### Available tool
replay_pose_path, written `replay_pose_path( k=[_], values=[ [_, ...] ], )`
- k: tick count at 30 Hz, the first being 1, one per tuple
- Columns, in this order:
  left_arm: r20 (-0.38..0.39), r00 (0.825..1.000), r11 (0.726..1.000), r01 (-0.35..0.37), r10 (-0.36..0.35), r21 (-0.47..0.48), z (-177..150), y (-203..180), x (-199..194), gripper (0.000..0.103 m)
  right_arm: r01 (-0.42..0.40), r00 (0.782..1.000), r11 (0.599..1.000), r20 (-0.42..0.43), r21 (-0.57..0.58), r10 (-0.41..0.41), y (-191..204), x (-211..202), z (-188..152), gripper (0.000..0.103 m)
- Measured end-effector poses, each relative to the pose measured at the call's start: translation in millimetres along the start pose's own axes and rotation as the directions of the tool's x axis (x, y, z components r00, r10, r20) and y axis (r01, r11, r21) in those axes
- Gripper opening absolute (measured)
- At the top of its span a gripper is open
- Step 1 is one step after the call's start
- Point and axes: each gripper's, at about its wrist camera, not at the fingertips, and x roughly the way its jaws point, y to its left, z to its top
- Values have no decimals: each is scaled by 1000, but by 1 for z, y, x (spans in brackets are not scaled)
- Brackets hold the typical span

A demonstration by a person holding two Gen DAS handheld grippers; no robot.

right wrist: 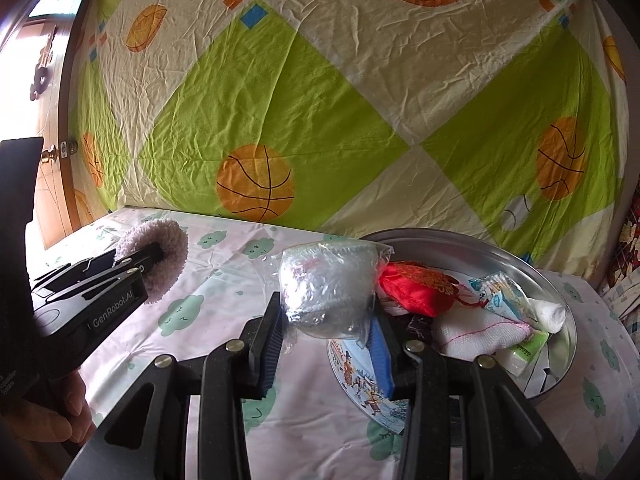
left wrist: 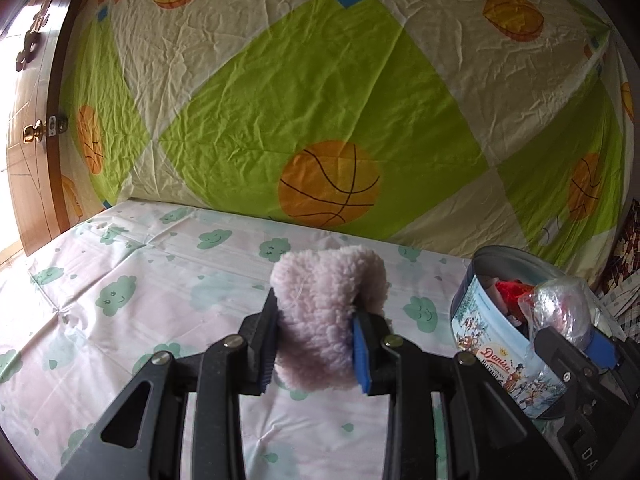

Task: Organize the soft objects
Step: 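Lift and carry the pink sock and plastic bag over the tin with both tools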

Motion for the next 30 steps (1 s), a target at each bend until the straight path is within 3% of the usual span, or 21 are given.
replay_pose_path(
  k=[30],
  values=[
    [8,995,994,98,-99,50,0,-81,-12,31,74,997,994,27,74,-76,-75,-14,3,41]
  ],
)
